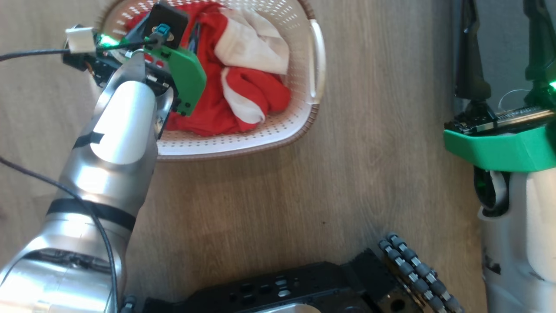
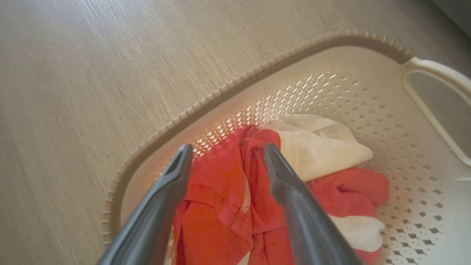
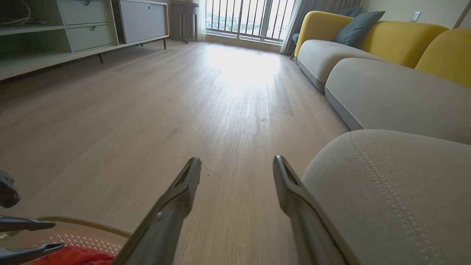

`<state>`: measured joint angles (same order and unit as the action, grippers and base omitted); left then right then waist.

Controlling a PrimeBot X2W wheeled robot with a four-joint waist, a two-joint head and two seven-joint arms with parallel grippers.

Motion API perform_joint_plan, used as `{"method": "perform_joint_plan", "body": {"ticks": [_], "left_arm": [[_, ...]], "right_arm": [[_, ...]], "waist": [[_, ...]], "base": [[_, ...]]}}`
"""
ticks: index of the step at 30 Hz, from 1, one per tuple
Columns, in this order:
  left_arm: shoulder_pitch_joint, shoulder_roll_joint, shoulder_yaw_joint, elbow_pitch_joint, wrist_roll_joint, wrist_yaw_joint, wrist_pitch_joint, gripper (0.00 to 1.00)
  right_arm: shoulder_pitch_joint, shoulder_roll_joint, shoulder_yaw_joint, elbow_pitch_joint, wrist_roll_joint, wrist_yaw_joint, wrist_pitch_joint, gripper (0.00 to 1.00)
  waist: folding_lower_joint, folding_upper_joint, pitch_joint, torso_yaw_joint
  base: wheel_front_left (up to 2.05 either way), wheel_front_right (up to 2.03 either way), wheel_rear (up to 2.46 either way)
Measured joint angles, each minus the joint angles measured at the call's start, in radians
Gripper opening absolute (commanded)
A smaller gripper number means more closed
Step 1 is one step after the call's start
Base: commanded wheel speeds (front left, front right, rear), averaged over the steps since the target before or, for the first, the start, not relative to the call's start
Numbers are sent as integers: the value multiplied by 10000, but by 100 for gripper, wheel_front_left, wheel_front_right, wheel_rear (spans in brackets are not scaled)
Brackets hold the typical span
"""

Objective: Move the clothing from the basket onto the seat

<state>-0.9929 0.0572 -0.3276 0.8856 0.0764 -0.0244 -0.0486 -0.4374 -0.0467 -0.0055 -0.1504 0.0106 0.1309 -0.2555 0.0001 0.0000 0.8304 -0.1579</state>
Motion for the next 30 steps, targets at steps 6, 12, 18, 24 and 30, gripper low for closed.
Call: {"method": "perform_joint_plan", "body": {"ticks": [6,12,18,24,30], "left_arm": [[-497,173,-19,1392,42,0,136,100],[-1366,460,-69,2387,42,-123,84,100],[-1986,485,-132,3139,29,-73,79,100],[-2263,539,-251,3593,29,25,79,100],[-2438,573,-305,3756,12,115,29,100]], "right_arm": [[93,-2,69,-322,79,0,0,100],[382,0,153,-518,79,0,0,100],[569,2,257,-692,86,0,0,100],[604,2,301,-775,205,0,0,100],[637,2,270,-830,389,0,0,100]], "waist": [[0,0,490,-414],[0,0,963,-600],[0,0,1311,-687],[0,0,1593,-859],[-1,1,1703,-985]], "base": [[0,0,0],[0,0,0],[0,0,0],[0,0,0],[0,0,0]]}}
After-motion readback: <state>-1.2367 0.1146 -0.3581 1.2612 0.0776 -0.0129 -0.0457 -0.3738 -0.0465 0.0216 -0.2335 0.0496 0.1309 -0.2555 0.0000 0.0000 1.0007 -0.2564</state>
